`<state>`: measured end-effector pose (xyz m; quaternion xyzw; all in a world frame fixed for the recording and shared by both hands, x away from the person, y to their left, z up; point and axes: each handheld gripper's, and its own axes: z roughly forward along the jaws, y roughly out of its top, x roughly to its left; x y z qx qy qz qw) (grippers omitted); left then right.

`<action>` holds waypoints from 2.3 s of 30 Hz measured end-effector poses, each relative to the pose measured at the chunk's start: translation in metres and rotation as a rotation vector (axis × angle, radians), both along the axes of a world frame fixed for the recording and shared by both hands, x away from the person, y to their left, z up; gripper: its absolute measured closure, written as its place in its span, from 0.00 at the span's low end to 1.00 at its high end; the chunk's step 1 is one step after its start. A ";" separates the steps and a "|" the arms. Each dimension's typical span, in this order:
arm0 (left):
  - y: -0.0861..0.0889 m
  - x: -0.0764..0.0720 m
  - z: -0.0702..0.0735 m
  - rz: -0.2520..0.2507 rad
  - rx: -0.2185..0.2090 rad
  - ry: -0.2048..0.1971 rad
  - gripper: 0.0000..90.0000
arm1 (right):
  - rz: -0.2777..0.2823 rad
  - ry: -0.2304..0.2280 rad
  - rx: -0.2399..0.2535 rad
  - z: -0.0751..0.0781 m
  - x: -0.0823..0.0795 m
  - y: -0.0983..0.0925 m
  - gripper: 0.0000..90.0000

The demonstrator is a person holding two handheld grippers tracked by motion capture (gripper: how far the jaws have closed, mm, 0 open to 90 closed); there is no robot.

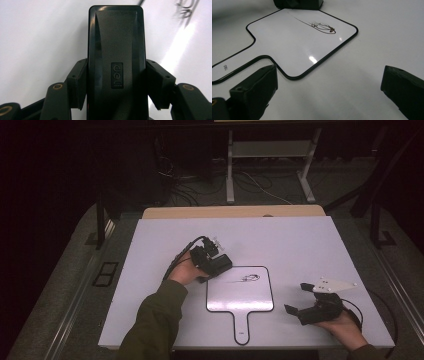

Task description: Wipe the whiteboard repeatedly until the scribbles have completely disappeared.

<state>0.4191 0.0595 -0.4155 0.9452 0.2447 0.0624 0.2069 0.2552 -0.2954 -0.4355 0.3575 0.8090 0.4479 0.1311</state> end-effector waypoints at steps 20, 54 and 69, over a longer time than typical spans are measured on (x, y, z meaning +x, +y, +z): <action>0.000 -0.026 0.000 -0.042 -0.001 0.002 0.43 | 0.001 0.004 -0.003 0.000 0.000 0.002 0.00; 0.000 -0.006 0.000 0.017 0.063 -0.054 0.43 | -0.001 0.001 0.000 0.000 0.000 0.001 0.00; -0.002 -0.012 0.000 -0.002 0.071 -0.065 0.43 | -0.001 0.004 -0.004 0.000 -0.001 0.002 0.00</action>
